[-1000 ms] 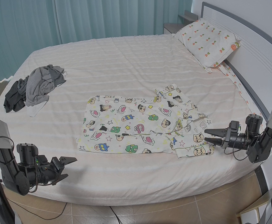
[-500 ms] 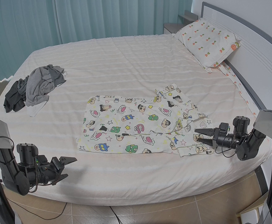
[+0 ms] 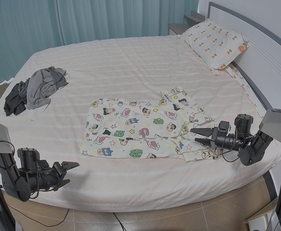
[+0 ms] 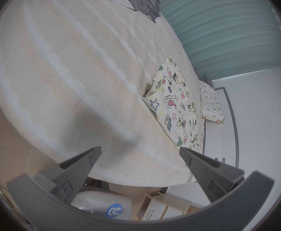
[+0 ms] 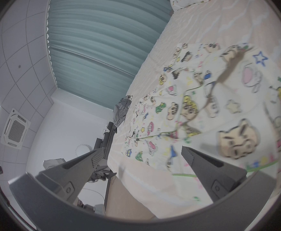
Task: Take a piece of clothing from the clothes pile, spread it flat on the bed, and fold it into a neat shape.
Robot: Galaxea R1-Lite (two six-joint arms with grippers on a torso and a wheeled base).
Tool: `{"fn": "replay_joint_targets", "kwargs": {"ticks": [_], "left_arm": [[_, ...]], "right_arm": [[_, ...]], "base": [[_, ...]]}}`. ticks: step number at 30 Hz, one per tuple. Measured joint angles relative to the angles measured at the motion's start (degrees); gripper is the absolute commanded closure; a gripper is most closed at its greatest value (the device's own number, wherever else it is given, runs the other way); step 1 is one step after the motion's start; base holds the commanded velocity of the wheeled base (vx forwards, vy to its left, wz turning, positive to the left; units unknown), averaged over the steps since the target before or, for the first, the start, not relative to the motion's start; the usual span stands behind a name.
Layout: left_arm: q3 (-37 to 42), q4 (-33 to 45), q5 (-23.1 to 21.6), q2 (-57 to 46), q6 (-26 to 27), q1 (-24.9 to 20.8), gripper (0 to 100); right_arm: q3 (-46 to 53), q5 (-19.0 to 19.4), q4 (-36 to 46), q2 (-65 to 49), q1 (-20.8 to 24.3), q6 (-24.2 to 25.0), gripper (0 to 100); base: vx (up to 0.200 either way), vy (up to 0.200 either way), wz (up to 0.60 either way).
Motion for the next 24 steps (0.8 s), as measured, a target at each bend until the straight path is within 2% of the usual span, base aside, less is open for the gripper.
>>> {"fn": "replay_joint_targets", "kwargs": {"ticks": [4, 9, 13, 18, 24], "left_arm": [[0.0, 0.0, 0.0, 0.0, 0.0, 0.0, 0], [0.0, 0.0, 0.0, 0.0, 0.0, 0.0, 0], [0.0, 0.0, 0.0, 0.1, 0.0, 0.0, 0], [0.0, 0.0, 0.0, 0.1, 0.0, 0.0, 0], [0.0, 0.0, 0.0, 0.1, 0.1, 0.0, 0]], "right_arm": [[-1.9, -9.4, 1.4, -0.5, 5.7, 2.7, 0], [-6.2, -17.7, 6.6, 0.9, 9.5, 4.1, 0], [-8.4, -22.9, 8.9, 2.5, 11.5, 4.5, 0], [-9.3, -26.1, 10.9, 3.4, 13.5, 4.6, 0], [-9.6, -27.6, 11.8, 3.8, 15.0, 4.5, 0]], "base": [[0.0, 0.0, 0.0], [0.0, 0.0, 0.0], [0.0, 0.0, 0.0], [0.0, 0.0, 0.0], [0.0, 0.0, 0.0]]}}
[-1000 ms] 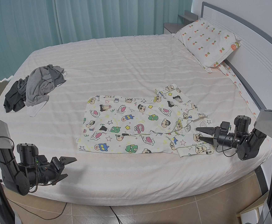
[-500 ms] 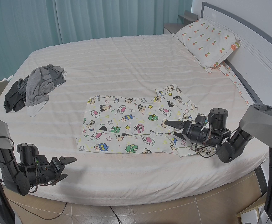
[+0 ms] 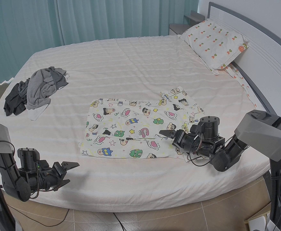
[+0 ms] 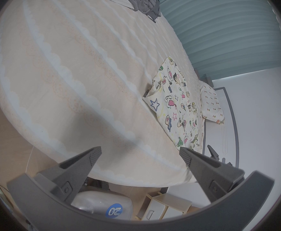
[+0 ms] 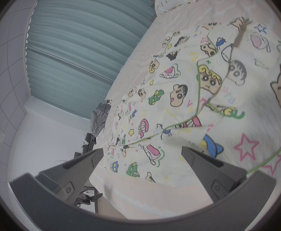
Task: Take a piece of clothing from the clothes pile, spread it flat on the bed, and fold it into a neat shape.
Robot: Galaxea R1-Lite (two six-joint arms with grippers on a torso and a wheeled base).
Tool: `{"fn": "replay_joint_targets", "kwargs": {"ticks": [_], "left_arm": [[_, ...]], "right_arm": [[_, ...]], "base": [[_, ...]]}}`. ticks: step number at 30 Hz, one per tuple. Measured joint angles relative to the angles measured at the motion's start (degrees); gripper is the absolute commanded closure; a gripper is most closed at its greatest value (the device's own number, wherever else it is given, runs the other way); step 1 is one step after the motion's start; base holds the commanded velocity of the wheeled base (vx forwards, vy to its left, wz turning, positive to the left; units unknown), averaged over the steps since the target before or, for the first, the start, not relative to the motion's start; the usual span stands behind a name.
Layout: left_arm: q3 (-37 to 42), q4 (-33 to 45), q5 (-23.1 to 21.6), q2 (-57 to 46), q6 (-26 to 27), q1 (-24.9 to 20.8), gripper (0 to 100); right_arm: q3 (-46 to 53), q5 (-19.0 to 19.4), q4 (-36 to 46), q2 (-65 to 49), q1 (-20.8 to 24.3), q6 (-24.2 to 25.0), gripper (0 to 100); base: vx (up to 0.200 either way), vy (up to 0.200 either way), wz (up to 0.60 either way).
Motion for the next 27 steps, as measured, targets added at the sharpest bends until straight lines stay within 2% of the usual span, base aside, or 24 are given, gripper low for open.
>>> {"fn": "replay_joint_targets", "kwargs": {"ticks": [5, 12, 22, 27], "left_arm": [[0.0, 0.0, 0.0, 0.0, 0.0, 0.0, 0], [0.0, 0.0, 0.0, 0.0, 0.0, -0.1, 0], [0.0, 0.0, 0.0, 0.0, 0.0, -0.1, 0], [0.0, 0.0, -0.1, 0.0, 0.0, -0.1, 0]], "right_arm": [[-0.8, -0.3, 2.2, 0.4, 0.3, 0.0, 0], [-4.5, -3.6, 2.7, 2.0, -0.1, -0.4, 0], [-7.0, -3.7, 2.3, 2.8, -0.4, -0.4, 0], [-5.4, -3.2, 2.2, 1.6, -0.1, -0.3, 0]], "base": [[0.0, 0.0, 0.0], [0.0, 0.0, 0.0], [0.0, 0.0, 0.0], [0.0, 0.0, 0.0]]}}
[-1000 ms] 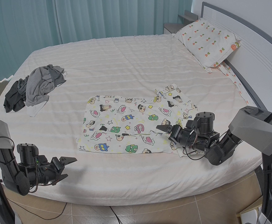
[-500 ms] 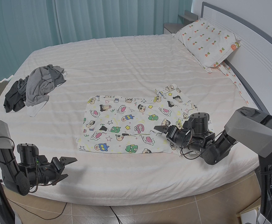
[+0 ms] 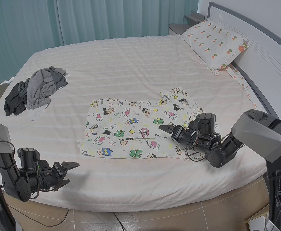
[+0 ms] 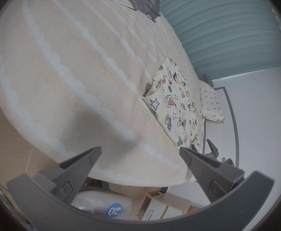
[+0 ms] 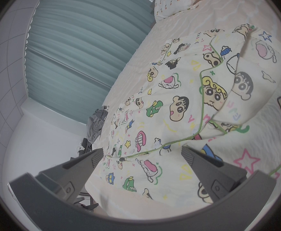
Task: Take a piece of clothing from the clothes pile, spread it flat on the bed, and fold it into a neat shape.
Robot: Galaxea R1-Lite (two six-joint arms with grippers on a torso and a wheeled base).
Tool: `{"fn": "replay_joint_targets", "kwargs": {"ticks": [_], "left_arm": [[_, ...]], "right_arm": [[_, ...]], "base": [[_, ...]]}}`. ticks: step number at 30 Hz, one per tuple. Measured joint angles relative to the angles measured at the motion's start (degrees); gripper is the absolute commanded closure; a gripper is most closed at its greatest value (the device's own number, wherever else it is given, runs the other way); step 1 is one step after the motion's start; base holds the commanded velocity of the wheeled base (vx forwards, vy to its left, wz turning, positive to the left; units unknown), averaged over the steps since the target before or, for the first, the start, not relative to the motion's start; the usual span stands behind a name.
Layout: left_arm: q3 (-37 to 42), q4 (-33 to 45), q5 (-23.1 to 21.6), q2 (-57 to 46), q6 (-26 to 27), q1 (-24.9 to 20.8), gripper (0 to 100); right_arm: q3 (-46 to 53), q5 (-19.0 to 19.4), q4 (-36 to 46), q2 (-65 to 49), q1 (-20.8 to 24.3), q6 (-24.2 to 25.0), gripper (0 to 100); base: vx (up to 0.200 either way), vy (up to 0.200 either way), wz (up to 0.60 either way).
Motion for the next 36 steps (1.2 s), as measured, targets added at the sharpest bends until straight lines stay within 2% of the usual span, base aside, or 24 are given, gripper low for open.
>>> {"fn": "replay_joint_targets", "kwargs": {"ticks": [5, 10, 16, 18, 23, 29, 36], "left_arm": [[0.0, -0.4, -0.3, 0.0, -0.1, 0.0, 0], [0.5, -2.3, -0.6, -0.4, -0.4, 0.0, 0], [2.2, -4.4, -1.1, -2.4, -0.8, -0.4, 0], [2.9, -4.9, -1.3, -3.7, -0.9, -0.6, 0], [4.3, -5.5, -1.5, -6.8, -0.8, -0.8, 0], [5.4, -6.1, -1.5, -9.4, -0.4, -0.8, 0], [6.7, -6.3, -1.7, -10.5, 6.1, -0.8, 0]], "right_arm": [[6.3, 2.4, -0.1, -5.1, 0.5, 0.2, 0], [17.3, 3.9, -2.3, -14.1, -0.1, 0.3, 0], [32.7, 4.7, -11.2, -23.4, -5.3, 0.3, 0], [37.9, 5.1, -17.4, -26.2, -7.8, 0.2, 0], [44.8, 8.0, -27.9, -30.0, -14.4, -0.5, 0], [47.9, 16.8, -30.0, -31.3, -22.3, -1.3, 0], [49.0, 18.0, -30.3, -32.1, -24.6, -1.5, 0]], "base": [[0.0, 0.0, 0.0], [0.0, 0.0, 0.0], [0.133, 0.0, 0.0], [0.2, 0.0, 0.0], [0.2, 0.0, 0.0], [0.2, 0.0, 0.0], [0.029, 0.0, 0.0]]}}
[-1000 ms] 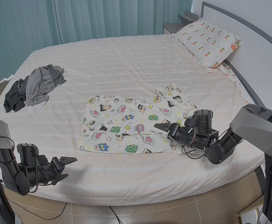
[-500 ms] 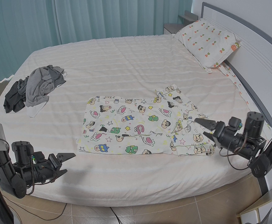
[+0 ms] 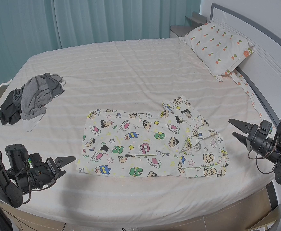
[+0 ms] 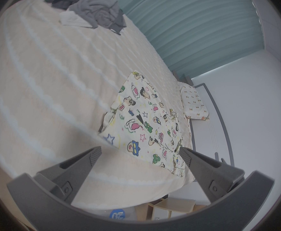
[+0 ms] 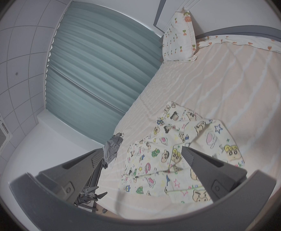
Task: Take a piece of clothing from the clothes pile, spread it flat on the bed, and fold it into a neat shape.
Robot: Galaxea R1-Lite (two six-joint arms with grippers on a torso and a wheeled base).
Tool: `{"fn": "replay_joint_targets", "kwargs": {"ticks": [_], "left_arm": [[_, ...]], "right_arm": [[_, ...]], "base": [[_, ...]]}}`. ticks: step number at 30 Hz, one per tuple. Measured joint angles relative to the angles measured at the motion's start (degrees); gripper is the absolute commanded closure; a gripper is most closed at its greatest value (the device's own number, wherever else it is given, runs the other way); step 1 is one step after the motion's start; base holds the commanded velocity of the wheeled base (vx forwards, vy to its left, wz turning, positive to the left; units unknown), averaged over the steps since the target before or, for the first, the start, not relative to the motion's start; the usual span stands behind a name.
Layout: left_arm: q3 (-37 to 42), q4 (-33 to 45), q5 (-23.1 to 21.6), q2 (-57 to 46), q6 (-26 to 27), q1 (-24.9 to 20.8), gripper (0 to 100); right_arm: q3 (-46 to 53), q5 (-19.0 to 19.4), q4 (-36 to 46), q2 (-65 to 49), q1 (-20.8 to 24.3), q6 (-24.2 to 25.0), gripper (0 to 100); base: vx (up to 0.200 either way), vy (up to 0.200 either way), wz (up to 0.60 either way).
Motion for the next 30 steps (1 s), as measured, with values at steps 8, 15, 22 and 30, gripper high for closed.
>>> {"fn": "replay_joint_targets", "kwargs": {"ticks": [8, 15, 22, 30], "left_arm": [[0.6, 0.1, -0.1, 0.0, 0.6, -0.1, 0], [0.7, 0.1, -0.1, 0.4, 0.6, -0.2, 0], [0.9, 0.1, -0.2, 0.9, 1.3, -0.4, 0], [-3.8, 0.6, -0.3, 2.5, 14.2, -0.2, 0]], "right_arm": [[1.0, 0.1, 0.0, -1.0, 0.1, 0.0, 0], [1.2, 0.1, 0.0, -1.3, 0.2, 0.0, 0], [1.4, 0.2, 0.0, -1.3, 0.2, -0.1, 0], [1.4, 0.4, 0.0, -1.3, 0.2, -0.1, 0]], "base": [[0.0, 0.0, 0.0], [0.171, 0.0, 0.0], [0.0, 0.0, 0.0], [0.0, 0.0, 0.0]]}}
